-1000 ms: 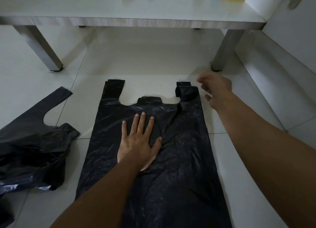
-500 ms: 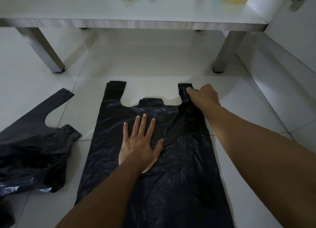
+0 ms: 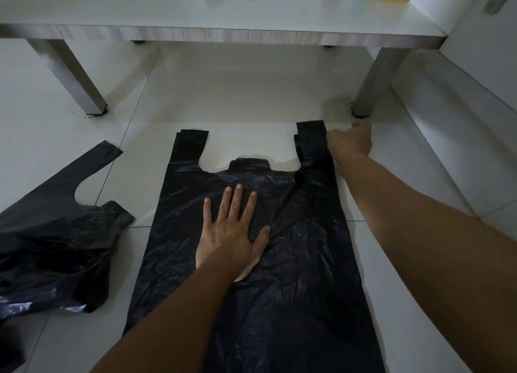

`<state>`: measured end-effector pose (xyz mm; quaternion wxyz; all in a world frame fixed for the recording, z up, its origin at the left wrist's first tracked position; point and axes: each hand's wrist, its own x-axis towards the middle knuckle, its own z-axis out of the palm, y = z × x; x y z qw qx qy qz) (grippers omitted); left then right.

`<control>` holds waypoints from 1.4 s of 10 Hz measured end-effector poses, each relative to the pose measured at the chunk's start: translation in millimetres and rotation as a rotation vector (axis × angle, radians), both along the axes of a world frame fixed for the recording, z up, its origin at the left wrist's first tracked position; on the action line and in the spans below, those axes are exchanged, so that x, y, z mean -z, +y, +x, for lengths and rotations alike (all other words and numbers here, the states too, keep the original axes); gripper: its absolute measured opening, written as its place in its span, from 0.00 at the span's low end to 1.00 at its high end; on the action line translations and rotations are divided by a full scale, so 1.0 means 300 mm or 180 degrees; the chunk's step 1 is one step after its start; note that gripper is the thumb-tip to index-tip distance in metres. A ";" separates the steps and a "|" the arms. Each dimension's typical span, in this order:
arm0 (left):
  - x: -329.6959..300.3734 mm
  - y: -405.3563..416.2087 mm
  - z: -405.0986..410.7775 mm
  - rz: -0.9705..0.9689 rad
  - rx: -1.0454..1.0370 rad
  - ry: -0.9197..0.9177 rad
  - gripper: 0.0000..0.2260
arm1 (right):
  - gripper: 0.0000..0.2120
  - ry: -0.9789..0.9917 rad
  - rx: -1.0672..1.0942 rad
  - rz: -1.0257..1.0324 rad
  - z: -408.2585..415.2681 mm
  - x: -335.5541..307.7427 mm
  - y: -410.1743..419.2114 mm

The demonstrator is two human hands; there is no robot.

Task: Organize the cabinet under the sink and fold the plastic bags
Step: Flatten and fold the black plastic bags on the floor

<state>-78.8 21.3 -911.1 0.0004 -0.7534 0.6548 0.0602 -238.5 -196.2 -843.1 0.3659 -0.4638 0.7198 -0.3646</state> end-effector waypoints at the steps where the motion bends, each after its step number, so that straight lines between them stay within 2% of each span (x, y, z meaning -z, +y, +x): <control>1: 0.001 0.000 0.000 -0.0010 -0.0004 0.0006 0.32 | 0.29 0.0887 -0.0404 -0.0465 0.023 0.012 0.182; 2: 0.002 0.001 -0.001 -0.0021 -0.0017 0.0015 0.33 | 0.26 0.1788 -0.1570 -0.0886 0.042 0.098 0.378; 3: 0.001 0.002 -0.001 -0.0014 -0.0048 0.0017 0.33 | 0.30 0.2711 -0.2217 -0.0328 0.033 0.192 0.425; 4: 0.000 -0.002 0.003 0.0046 -0.0046 -0.0030 0.33 | 0.33 0.3047 -0.2269 -0.0324 0.013 0.225 0.417; 6: -0.045 -0.026 0.040 0.0079 -0.0131 0.0193 0.32 | 0.36 0.3207 -0.2296 -0.0287 0.016 0.223 0.420; 8: -0.040 -0.148 0.232 0.0387 -0.0297 -0.0002 0.37 | 0.36 0.3310 -0.2300 -0.0233 0.017 0.232 0.413; 10: -0.012 -0.154 0.366 0.0217 -0.0601 0.0047 0.40 | 0.36 0.3370 -0.2251 -0.0245 0.015 0.240 0.413; 12: 0.001 -0.152 0.371 0.0108 -0.0608 -0.0048 0.40 | 0.37 0.3371 -0.2267 -0.0257 0.017 0.237 0.409; 13: -0.008 -0.151 0.369 0.0173 -0.0608 -0.0009 0.40 | 0.36 0.3347 -0.2279 -0.0210 0.016 0.232 0.414; 14: -0.034 -0.172 0.379 0.0537 -0.0646 0.0201 0.41 | 0.36 0.3340 -0.2279 -0.0180 0.016 0.224 0.416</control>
